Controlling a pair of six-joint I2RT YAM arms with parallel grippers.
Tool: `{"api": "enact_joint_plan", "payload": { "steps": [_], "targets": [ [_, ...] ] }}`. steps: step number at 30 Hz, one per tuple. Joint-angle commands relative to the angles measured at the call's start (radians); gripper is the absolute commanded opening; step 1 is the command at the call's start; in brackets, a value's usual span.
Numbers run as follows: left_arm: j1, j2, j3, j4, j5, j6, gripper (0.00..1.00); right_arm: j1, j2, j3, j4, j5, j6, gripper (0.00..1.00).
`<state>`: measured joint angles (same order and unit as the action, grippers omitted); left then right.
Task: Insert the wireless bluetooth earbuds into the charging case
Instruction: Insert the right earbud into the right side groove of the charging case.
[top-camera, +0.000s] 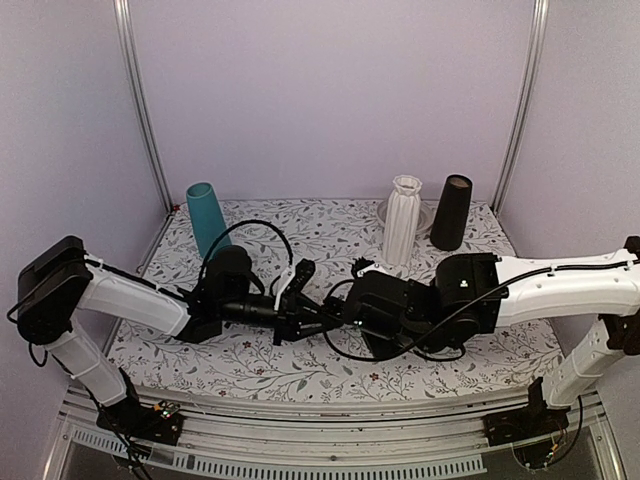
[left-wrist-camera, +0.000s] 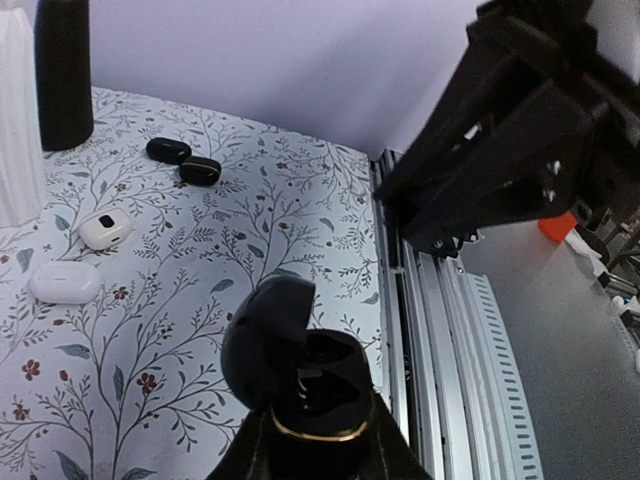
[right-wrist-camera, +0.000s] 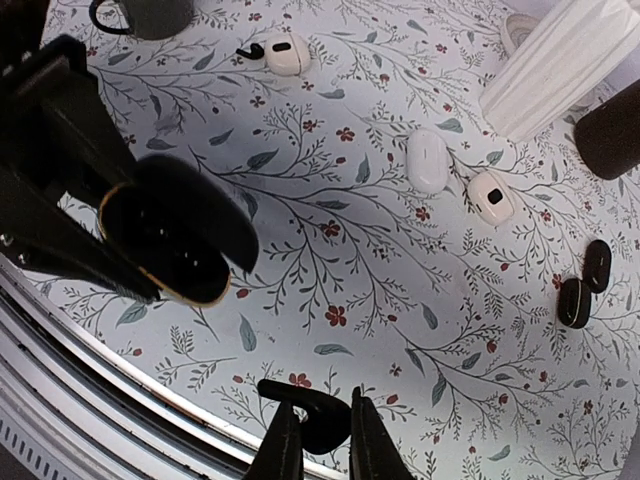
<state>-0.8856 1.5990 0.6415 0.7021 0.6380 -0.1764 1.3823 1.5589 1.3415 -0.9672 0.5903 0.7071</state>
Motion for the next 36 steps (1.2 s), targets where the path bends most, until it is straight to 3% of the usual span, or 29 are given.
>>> {"api": "enact_joint_plan", "payload": {
  "steps": [1, 12, 36],
  "targets": [
    [-0.032, -0.012, 0.026, -0.037, -0.010, 0.055, 0.00, -0.026, 0.012, 0.071, -0.016, 0.080, -0.096, 0.08],
    [-0.048, 0.007, 0.063, -0.024, 0.006, 0.006, 0.00, -0.028, 0.094, 0.140, 0.032, 0.079, -0.204, 0.08],
    [-0.052, 0.008, 0.064, 0.036, -0.035, -0.045, 0.00, -0.031, 0.149, 0.152, 0.026, 0.062, -0.191, 0.09]
  ]
}}
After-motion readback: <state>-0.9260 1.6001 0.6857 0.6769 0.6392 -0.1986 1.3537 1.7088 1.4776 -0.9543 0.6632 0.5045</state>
